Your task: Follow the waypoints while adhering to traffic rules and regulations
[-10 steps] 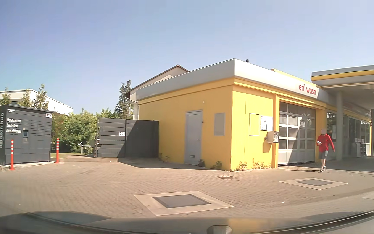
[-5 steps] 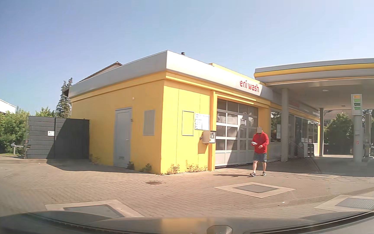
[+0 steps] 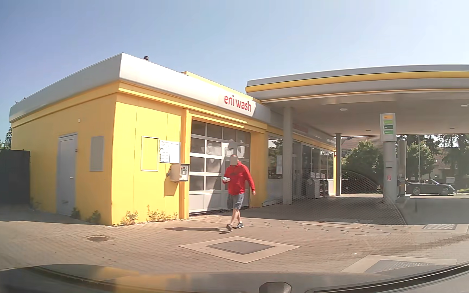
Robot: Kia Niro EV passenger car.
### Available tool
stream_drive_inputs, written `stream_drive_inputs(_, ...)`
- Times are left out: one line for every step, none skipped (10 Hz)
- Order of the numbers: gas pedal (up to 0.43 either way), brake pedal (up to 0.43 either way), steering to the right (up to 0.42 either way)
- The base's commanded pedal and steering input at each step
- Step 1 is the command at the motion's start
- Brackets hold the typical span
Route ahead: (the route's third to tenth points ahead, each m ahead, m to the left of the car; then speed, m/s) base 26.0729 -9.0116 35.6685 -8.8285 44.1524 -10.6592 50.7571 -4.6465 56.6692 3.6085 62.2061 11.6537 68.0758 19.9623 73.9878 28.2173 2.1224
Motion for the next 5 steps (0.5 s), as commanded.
stream_drive_inputs(0.047, 0.030, 0.677)
stream_drive_inputs(0.047, 0.030, 0.639)
stream_drive_inputs(0.047, 0.030, 0.580)
stream_drive_inputs(0.047, 0.030, 0.524)
stream_drive_inputs(0.047, 0.030, 0.478)
